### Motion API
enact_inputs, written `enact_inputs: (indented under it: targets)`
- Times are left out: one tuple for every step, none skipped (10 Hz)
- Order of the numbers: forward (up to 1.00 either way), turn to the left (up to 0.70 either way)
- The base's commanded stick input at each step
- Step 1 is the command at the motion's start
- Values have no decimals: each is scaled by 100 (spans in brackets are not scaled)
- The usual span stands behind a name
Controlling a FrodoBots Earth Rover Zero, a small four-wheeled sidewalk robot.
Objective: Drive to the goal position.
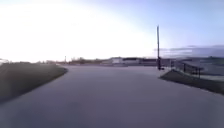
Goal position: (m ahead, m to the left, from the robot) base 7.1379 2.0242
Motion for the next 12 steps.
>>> enact_inputs:
  targets:
    - [100, 4]
    - [100, 4]
    - [100, 4]
    - [100, 4]
    - [100, 3]
    - [100, 3]
    - [100, 4]
    - [100, 4]
    - [100, 4]
    - [100, 4]
    - [100, 4]
    - [100, 4]
